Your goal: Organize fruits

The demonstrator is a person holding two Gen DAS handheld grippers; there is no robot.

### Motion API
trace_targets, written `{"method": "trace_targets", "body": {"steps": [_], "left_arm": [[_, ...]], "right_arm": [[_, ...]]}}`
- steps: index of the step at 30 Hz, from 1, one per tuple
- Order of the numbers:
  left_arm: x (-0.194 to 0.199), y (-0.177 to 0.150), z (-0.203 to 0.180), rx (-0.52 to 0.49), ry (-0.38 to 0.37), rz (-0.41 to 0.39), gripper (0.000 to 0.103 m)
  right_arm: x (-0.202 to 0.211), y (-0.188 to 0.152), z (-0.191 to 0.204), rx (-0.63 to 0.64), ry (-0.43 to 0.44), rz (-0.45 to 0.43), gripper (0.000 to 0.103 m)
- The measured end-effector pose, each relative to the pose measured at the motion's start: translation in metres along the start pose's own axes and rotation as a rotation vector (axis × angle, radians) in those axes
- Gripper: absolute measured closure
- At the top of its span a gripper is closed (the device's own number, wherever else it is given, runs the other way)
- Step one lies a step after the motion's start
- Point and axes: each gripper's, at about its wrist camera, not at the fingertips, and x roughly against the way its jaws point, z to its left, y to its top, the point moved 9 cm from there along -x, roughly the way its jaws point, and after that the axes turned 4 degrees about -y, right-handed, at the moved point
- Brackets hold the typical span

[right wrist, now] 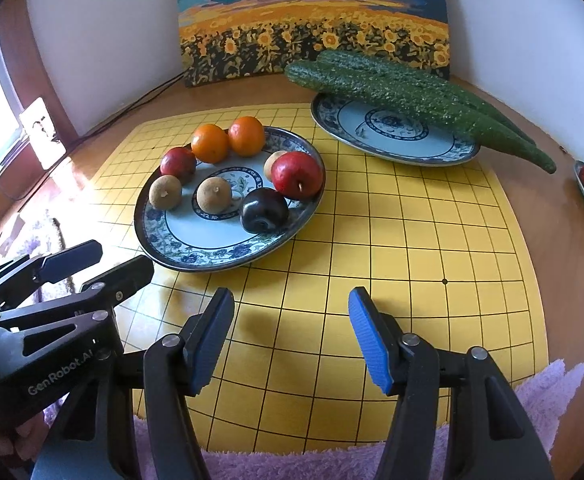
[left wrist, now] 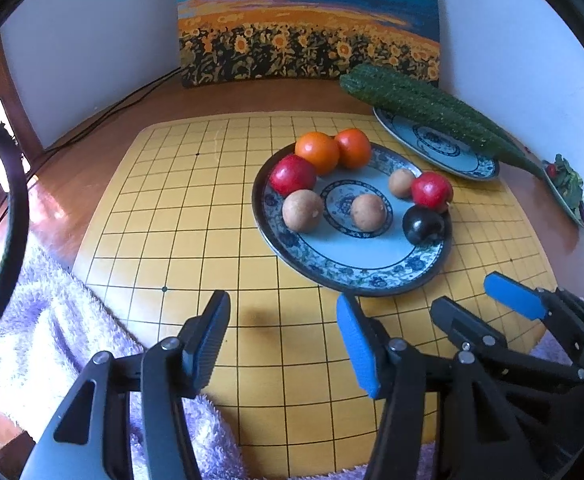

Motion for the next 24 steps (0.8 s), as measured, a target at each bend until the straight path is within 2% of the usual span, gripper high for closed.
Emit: {"method": "trace_targets", "body": {"steps": [24], "left_arm": [[-0.0053,-0.0011,0.0025,0.003,0.012,0.007,0.045]], "right_arm": [[0.0013,0.0002,-0.0006,-0.005,-0.012,-0.011,0.042]]}}
